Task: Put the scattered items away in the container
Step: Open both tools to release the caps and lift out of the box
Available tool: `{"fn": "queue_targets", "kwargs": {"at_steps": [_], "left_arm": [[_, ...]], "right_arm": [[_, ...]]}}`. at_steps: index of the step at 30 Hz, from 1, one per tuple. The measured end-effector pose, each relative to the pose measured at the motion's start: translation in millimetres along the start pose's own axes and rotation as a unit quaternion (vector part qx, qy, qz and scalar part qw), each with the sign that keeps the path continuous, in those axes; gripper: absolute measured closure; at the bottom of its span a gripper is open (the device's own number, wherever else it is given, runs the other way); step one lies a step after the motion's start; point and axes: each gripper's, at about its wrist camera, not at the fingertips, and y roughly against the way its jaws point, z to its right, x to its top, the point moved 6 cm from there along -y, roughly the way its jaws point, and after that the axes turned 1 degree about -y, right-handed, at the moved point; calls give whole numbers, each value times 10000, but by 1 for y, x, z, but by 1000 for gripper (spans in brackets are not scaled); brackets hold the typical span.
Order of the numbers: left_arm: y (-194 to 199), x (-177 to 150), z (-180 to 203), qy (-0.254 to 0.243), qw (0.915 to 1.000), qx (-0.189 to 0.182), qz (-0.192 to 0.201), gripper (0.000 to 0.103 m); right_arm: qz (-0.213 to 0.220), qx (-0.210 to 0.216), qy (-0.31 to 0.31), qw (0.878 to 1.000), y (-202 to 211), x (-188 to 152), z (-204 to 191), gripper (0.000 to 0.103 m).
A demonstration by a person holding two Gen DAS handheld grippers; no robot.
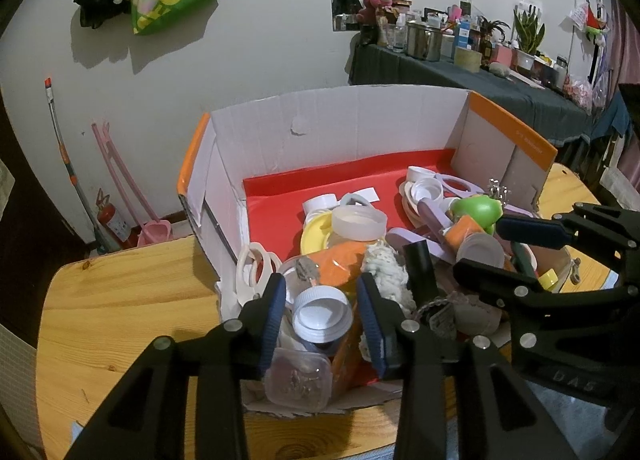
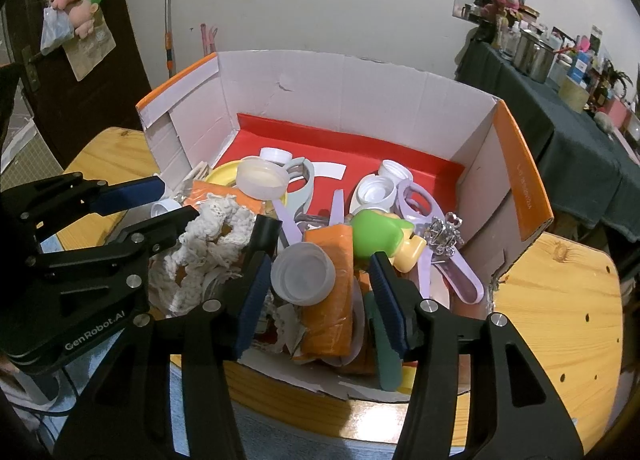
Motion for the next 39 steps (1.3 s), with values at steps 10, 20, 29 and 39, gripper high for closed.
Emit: {"fn": "queue_targets", "kwargs": {"at_steps": [10,20,29,39], "left_arm": [[5,2,1,-10,10000,35,73,58],[8,4,3,-39,9999,68,129,57],[16,7,3,-28,9996,106,246,53],[39,8,0,40,9987,255,434,41]], "right_arm": [[57,-33,-26,10000,3,2,1,43],[94,-61,3,9999,6,3,0,43],[146,-85,2,9999,11,4,-2,39],[313,-114,-47,9994,29,5,-3,38]]}}
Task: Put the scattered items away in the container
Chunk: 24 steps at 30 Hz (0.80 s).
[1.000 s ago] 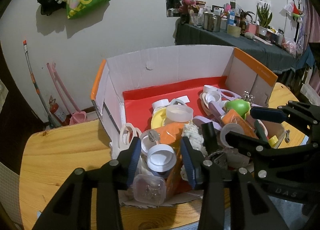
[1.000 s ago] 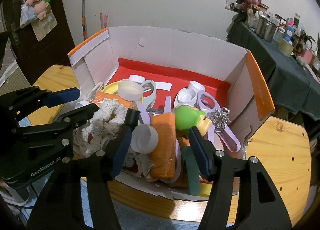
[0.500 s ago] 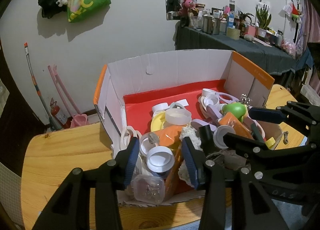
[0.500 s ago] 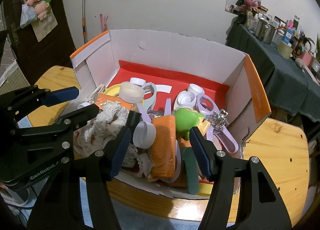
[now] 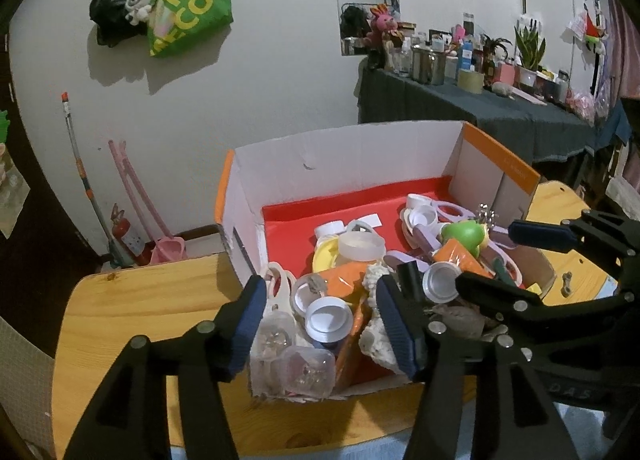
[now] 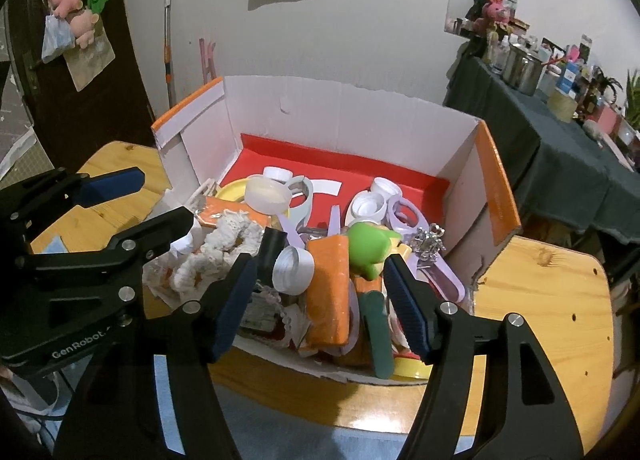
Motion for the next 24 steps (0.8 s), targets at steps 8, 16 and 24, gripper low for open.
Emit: {"fn": "queue_targets", "kwargs": {"at_steps": [8,16,24], "left_arm": [[37,-1,-4,75,9994,177,278,30],[90,-17,2,186,9984,131,526,23],[122,-58,9,364,9973,170,614,20]], "right_arm": [[238,-87,-105,9996,33,-5,-1,30],[585,-176,-256,9978,82,-22,-8,24],[812,-297,-458,9952,118,-55,-17,16]]}}
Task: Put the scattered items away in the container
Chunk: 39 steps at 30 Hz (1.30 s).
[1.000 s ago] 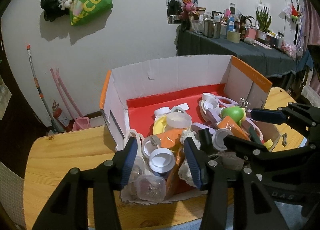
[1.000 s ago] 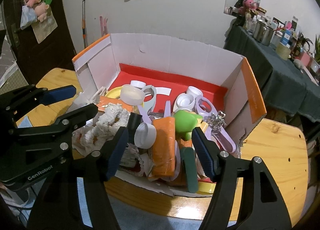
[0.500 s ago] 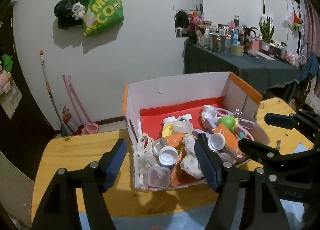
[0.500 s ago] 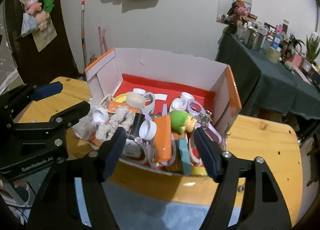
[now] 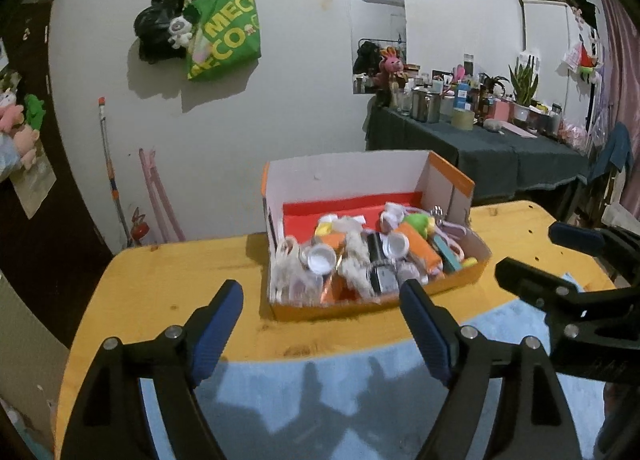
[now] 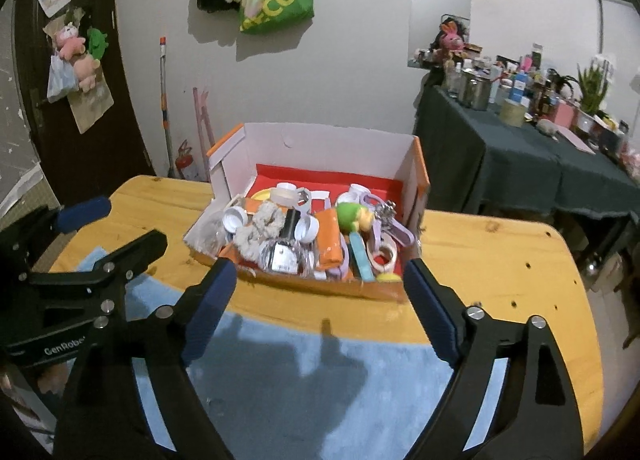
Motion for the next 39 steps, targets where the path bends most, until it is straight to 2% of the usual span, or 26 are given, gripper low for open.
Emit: {"fn": "queue_targets", "kwargs": {"at_steps": [6,16,25,30,39], "left_arm": [[9,-40,1,147,9998,83,-47,20],[-6,-87,2,401,9987,46,-317,20],[-17,-107,0,321,9979,378,-421,20],[-24,-111,-5,458,9966,391,-561,20],[-24,-111,-3,358,9969,447,-537,20]], "right_arm": [[-38,-112,-182,9998,9,-39,1,16],[-323,-494,-363,9976,-4,-96,13,16],[-262,-782,-256,9963,-14,-112,18,16],[-319,-955,-280,9945,-23,-121,22,16],[-454,-955,-415,9935,-27,-124,27,16]]}}
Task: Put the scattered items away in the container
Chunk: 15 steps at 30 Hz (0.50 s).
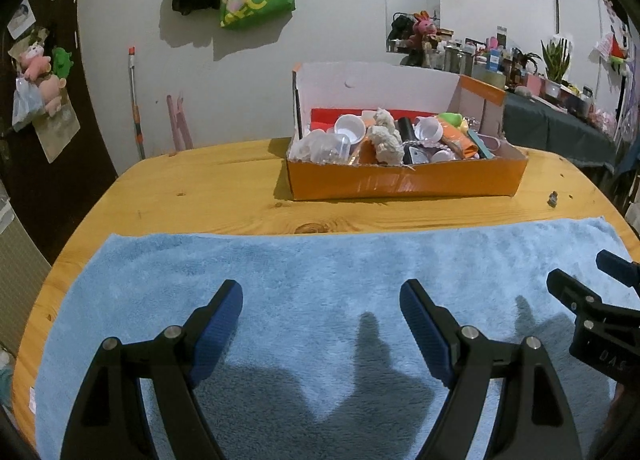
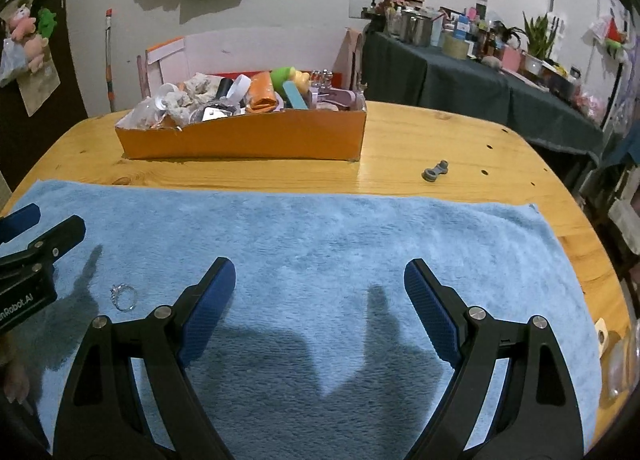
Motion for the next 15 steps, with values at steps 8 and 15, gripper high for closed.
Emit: {"fn": "queue_targets", "kwargs": {"at_steps": [8,15], "left_arm": [[2,0,-1,-8,10000,20,15,19],[3,0,-1,-4,10000,32,16,18]], "right_arm": [[30,-31,56,10000,1,0,-2,16],[-11,-16,49,10000,0,0,-2,16]]}}
